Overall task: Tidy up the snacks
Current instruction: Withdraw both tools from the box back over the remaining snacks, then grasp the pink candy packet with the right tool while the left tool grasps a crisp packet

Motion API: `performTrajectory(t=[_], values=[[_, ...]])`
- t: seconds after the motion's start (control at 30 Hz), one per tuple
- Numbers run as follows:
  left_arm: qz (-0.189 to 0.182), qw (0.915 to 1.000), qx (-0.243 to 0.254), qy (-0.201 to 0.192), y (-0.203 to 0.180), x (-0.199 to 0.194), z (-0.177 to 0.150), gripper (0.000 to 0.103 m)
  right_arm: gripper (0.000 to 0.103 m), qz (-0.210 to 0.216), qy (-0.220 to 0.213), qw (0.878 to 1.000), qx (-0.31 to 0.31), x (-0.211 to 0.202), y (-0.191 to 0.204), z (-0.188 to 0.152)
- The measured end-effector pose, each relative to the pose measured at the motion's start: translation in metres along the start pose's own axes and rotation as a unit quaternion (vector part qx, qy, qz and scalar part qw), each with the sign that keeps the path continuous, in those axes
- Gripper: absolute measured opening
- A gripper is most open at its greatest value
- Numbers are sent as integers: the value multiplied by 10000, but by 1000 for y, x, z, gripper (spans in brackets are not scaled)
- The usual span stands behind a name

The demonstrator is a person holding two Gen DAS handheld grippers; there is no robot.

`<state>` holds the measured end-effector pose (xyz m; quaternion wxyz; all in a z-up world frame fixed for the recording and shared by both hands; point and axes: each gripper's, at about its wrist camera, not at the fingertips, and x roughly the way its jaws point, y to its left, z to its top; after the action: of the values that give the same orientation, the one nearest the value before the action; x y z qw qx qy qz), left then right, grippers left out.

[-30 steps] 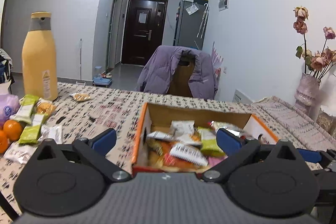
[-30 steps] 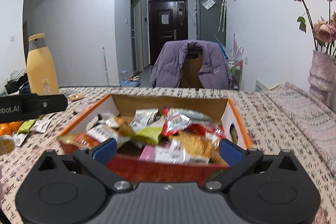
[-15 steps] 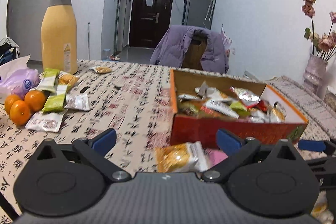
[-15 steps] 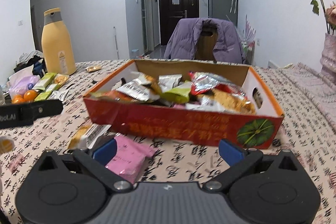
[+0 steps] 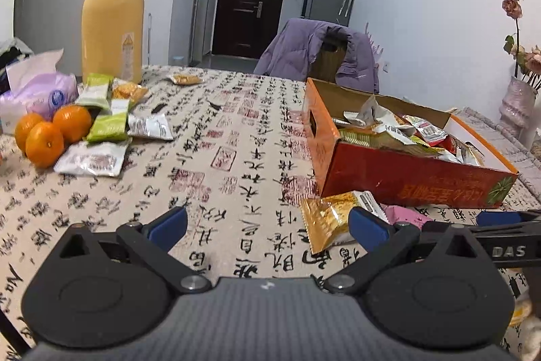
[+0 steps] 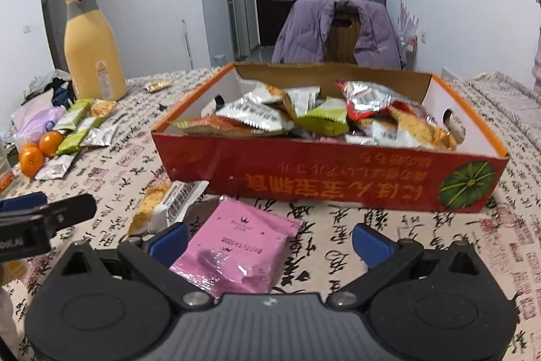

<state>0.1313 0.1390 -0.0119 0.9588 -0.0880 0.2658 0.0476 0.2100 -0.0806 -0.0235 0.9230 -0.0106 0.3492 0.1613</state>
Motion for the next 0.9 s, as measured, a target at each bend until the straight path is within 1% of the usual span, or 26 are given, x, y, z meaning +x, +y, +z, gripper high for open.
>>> performTrajectory(t=[0.23, 0.47, 0.53, 0.6, 0.7, 0.83, 0.87, 0.9], values=[[-173, 9996, -207, 59, 8, 3, -3, 103, 103, -64, 168, 9998, 46, 17, 8, 3], [-261, 9991, -304, 132, 11, 5, -5, 103, 103, -140, 389, 9991, -5, 33, 15, 2], [-259, 9991, -308, 164, 11, 6, -5, 103, 99, -71, 403, 9992, -3, 34, 16, 1], [-245, 9991, -292, 161, 11, 5, -6, 103, 92, -31, 366, 9993, -59, 33, 17, 0], [-241, 9992, -282, 146, 10, 5, -6, 103, 82, -133, 327, 9990, -259, 32, 22, -2], [-222, 9992, -298, 150, 10, 5, -6, 103, 78, -88, 310, 9986, -425, 30, 25, -3], [-216, 9992, -300, 155, 10, 5, -6, 103, 75, -54, 317, 9985, -434, 29, 24, -3], [-209, 9992, -300, 160, 10, 5, -6, 103, 68, -3, 313, 9985, -458, 28, 24, -2]])
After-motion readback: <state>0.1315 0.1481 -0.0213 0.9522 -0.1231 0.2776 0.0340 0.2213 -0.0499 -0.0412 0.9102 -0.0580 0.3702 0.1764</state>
